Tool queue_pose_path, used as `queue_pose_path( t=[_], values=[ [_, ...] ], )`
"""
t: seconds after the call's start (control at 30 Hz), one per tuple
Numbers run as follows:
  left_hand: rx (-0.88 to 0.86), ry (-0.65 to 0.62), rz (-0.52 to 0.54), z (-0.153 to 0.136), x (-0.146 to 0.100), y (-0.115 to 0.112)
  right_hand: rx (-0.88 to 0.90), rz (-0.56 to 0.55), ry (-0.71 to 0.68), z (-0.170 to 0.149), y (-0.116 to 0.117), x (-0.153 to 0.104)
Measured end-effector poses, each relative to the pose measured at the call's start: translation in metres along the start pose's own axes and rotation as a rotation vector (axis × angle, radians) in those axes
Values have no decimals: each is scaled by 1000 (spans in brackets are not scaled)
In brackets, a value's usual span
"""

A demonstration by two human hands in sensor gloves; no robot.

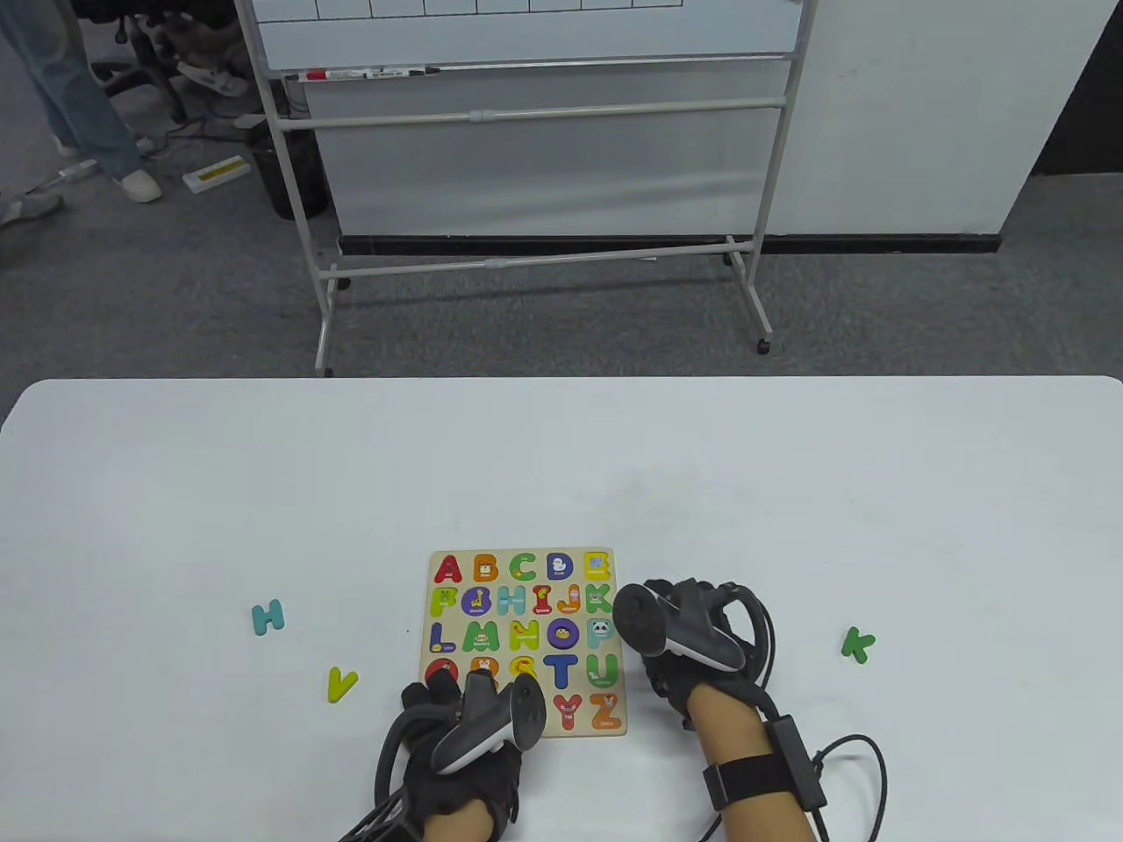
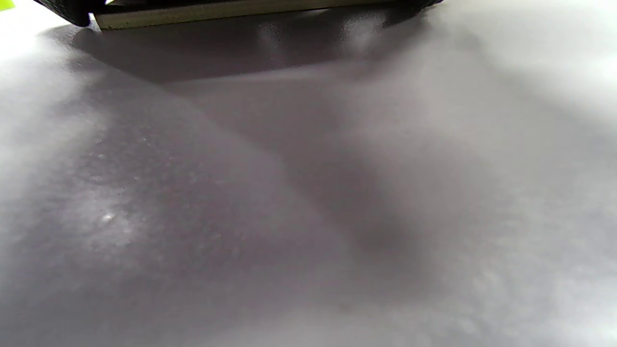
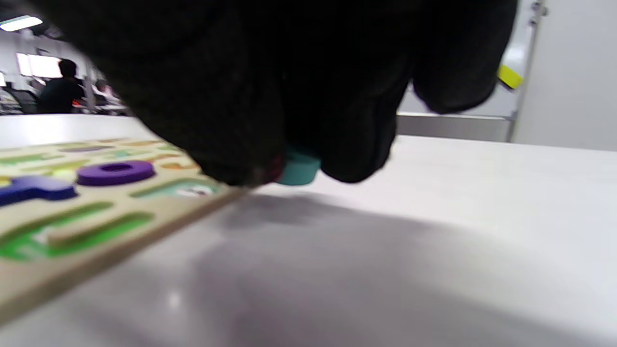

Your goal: Hold alphabet puzzle board and insert letter blocks into matching slots

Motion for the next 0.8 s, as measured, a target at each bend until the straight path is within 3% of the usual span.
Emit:
queue_pose_path(
  t=[0.33,0.8],
  values=[
    [-8,-3,-2,-1,0,0,-14,17,-94,28,10,22],
    [-15,-4,-2,-1,1,0,-5,1,-130,29,14,20]
  ],
)
Point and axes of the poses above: the tracker on the back of each hand, its own z axis roughly to the thumb side, its own x axis roughly from the wrist to the fingertips, y = z × x, the point moved 1 cm from there along x, roughly from the wrist to the fingertips, and after that the axes turned 1 degree about z, right-handed, at the moved point
